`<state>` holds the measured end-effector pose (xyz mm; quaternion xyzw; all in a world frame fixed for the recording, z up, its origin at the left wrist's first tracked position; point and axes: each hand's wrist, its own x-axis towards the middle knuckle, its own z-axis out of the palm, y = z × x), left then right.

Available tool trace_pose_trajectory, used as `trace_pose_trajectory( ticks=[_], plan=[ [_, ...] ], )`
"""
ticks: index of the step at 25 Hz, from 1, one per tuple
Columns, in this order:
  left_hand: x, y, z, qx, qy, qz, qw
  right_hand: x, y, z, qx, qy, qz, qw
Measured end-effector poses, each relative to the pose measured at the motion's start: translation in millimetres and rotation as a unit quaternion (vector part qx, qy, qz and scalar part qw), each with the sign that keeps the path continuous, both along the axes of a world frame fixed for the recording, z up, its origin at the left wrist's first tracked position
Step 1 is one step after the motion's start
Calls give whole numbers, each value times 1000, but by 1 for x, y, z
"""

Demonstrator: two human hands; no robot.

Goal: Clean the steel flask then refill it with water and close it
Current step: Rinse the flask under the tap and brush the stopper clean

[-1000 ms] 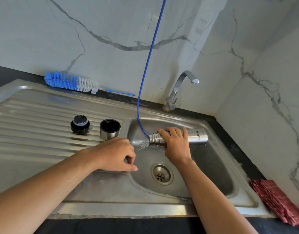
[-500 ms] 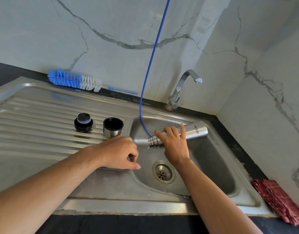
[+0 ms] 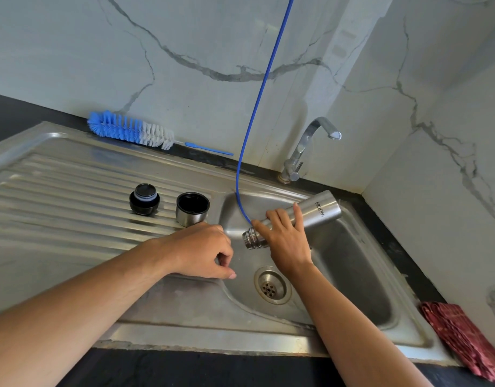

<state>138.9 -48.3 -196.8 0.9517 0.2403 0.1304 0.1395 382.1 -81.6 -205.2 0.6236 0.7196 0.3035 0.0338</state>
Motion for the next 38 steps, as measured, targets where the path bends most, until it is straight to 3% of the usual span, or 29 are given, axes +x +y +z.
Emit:
trace_pose_trajectory(
  ticks=[13,19,22,24,27,29,31,34,38],
  plan=[
    [0,-1,1,-2,0,4,1000,2,-1,-6,-13,9,11,1000],
    [0,-2,0,7,1,1,1000,3,-3,-3,3,74,-6,997],
    [-2,-5,2,-4,1,3,1000,4,-5,7,-4,161,-34,986],
    [-1,-8,12,-20,-36,10,999,8,-1,23,-8,301,-63,952],
    [10,-5,42,-48,-169,26,984,17,10,47,39,579,-66,812],
    [23,8,65,-43,-219,56,973,23,19,50,81,686,-44,721],
    [44,33,90,-29,-245,92,965,29,21,42,107,737,-45,665],
    [82,81,114,-51,-258,150,953,41,27,29,84,751,-64,652],
    [153,144,112,-87,-177,198,960,49,35,23,84,755,-68,647]
  ],
)
